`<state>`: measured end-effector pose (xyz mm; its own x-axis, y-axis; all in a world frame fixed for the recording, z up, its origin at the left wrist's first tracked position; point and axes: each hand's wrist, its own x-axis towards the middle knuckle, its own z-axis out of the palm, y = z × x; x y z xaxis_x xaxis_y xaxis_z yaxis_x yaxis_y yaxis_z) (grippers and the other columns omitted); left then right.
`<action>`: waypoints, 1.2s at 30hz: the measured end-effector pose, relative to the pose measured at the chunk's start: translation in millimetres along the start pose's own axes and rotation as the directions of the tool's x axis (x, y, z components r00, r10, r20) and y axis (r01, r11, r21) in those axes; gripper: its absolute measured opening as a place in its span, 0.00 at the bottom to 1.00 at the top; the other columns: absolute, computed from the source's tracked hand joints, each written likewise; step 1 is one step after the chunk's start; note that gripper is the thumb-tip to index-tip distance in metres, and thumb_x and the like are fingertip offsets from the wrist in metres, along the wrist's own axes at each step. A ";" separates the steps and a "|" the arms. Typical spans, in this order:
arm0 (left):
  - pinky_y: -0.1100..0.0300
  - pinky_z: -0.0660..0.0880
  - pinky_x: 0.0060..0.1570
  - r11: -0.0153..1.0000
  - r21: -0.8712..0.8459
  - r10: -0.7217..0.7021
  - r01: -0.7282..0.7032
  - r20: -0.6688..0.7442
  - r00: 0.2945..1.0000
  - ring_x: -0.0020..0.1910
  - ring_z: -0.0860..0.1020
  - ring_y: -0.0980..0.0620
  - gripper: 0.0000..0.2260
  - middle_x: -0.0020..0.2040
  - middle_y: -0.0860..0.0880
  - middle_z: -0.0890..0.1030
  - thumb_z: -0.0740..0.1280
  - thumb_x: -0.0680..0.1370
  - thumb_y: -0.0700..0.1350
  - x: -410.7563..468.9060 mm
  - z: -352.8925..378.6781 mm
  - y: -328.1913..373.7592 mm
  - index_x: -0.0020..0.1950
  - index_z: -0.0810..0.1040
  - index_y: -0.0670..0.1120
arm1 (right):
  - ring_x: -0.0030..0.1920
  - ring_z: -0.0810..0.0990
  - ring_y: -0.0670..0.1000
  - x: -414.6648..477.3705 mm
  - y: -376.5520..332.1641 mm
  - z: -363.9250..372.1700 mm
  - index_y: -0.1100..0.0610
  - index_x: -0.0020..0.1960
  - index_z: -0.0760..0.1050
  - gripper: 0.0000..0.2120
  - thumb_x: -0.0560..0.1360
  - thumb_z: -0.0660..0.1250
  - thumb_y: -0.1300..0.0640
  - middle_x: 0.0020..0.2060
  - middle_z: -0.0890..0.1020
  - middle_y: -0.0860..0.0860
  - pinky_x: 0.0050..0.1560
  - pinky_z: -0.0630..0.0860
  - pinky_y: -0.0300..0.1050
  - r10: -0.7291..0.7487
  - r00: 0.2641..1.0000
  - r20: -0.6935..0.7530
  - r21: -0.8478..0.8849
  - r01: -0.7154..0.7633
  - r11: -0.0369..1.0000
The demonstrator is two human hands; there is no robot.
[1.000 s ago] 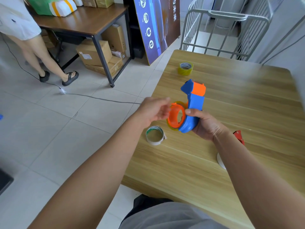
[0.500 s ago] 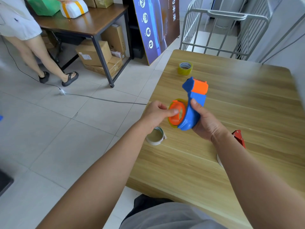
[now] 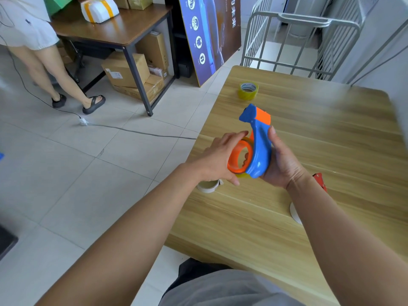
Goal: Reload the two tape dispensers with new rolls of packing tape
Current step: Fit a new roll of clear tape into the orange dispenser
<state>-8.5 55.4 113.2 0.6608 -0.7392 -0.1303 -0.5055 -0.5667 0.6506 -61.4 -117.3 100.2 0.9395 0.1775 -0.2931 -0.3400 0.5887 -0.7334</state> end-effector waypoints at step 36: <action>0.50 0.71 0.65 0.875 -0.469 -0.150 0.116 -0.035 0.988 0.62 0.72 0.56 0.42 0.60 0.56 0.73 0.78 0.57 0.53 2.0 -29.7 -7.3 0.67 0.63 0.55 | 0.34 0.83 0.48 8.8 -21.5 3.1 0.60 0.40 0.83 0.16 0.74 0.57 0.69 0.34 0.85 0.51 0.37 0.80 0.40 -0.157 0.987 -0.009 -0.362 0.144 0.921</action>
<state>13.0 68.9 130.4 0.7481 -0.6328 -0.1997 -0.1057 -0.4108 0.9056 -45.7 -125.9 115.3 0.9809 0.0754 -0.1795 -0.1937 0.2822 -0.9396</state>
